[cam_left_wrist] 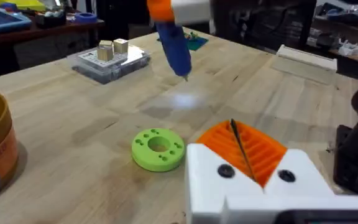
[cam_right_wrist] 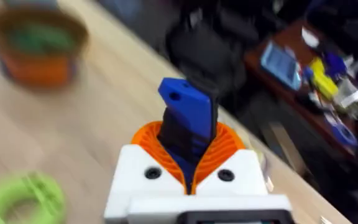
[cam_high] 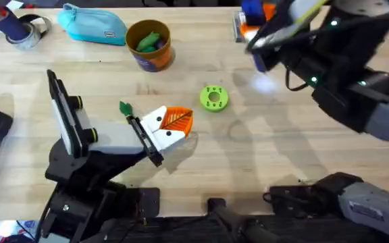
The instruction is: Pick up the gripper from the table and insert it into the empty holder that is missing its gripper. Then pick up a screw, insert it into the mounting hole, and use the screwdriver to tighten it. Finally, clean up the table by picking up the vegetable and placing it into the bucket.
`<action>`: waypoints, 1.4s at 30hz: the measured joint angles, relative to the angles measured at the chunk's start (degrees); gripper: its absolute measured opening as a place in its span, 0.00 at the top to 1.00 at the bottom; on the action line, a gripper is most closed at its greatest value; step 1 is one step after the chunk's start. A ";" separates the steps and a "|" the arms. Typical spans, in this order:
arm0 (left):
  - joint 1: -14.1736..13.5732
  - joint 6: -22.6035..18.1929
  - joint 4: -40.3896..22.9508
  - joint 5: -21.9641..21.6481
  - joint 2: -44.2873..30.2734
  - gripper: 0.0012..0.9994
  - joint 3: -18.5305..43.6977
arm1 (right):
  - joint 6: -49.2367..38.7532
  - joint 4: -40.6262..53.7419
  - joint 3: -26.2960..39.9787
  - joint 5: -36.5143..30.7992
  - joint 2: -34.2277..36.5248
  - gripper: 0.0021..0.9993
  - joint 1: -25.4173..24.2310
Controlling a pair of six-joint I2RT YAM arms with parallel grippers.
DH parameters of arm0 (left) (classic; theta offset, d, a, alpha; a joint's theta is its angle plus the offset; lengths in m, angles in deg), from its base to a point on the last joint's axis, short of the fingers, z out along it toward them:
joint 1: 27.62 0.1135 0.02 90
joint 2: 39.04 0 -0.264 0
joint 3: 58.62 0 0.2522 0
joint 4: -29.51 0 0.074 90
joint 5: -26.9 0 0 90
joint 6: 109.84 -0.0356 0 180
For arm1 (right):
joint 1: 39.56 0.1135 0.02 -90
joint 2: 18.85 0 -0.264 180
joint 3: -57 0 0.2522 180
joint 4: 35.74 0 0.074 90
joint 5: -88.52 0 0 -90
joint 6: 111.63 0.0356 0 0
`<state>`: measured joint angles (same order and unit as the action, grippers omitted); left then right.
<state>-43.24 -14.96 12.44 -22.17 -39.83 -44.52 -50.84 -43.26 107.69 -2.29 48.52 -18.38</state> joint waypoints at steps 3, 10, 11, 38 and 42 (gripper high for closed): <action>0.00 0.00 0.00 0.00 0.00 0.99 0.02 | -9.91 3.84 0.00 -0.28 4.10 0.98 -3.14; 0.00 0.00 0.00 0.00 0.00 0.99 0.00 | -24.91 5.03 -0.02 -0.36 12.68 0.98 -4.25; 0.00 0.00 0.00 0.00 0.00 0.99 0.00 | -25.91 5.13 -0.02 -0.38 13.92 0.98 -4.02; 0.00 -0.02 0.00 0.00 0.00 0.99 0.00 | -8.45 17.25 1.25 -0.04 5.91 0.00 -1.19; 0.00 0.00 0.00 -0.02 0.00 0.99 0.00 | -1.80 21.40 1.25 4.30 -2.85 0.00 -1.19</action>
<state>-43.24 -14.96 12.44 -22.19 -39.83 -44.52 -52.64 -21.87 108.93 2.01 45.67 -19.57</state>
